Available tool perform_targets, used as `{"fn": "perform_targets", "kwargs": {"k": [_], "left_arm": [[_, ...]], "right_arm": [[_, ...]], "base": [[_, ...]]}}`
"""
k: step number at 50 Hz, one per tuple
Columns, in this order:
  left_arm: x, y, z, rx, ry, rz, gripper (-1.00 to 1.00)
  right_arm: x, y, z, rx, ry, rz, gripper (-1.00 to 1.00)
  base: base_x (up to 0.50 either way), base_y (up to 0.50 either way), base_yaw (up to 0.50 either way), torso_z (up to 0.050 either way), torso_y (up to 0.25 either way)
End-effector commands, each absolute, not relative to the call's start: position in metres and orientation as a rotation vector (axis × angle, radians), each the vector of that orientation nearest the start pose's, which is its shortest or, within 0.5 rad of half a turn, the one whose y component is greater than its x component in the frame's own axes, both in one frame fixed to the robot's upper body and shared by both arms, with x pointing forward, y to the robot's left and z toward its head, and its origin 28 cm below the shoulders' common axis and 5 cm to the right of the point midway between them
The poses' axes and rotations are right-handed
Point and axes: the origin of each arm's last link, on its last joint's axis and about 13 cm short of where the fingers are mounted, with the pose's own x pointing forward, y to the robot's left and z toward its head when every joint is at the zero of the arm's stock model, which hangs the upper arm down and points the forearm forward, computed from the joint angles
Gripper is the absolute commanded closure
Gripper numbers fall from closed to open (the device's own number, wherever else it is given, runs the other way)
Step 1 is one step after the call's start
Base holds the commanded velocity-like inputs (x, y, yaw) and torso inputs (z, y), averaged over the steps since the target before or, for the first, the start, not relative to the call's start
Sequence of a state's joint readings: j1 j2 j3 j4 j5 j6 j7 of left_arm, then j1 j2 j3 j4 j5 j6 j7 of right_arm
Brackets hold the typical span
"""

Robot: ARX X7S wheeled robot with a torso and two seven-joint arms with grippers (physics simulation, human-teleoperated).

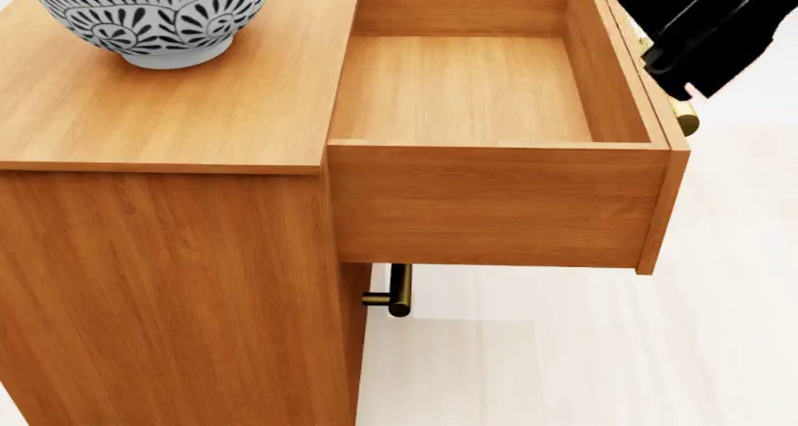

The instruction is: Put the bowl on top of the cabinet.

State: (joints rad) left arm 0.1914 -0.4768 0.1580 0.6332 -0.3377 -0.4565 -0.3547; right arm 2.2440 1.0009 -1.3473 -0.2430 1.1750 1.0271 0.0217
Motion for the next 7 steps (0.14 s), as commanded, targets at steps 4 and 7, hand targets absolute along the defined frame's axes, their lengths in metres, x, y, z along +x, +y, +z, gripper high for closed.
{"fn": "perform_targets", "kwargs": {"k": [4, 7], "left_arm": [[0.155, 0.243, 0.077, 0.134, 0.098, -0.017, -1.0], [0.157, 0.244, 0.076, 0.122, 0.104, -0.014, -1.0]], "right_arm": [[0.175, -0.243, 0.377, -0.677, -0.047, 0.085, -1.0], [0.165, -0.251, 0.365, -0.648, -0.046, 0.056, -1.0]], "base": [[0.0, 0.0, 0.0, 0.0, 0.0], [0.0, 0.0, 0.0, 0.0, 0.0]]}}
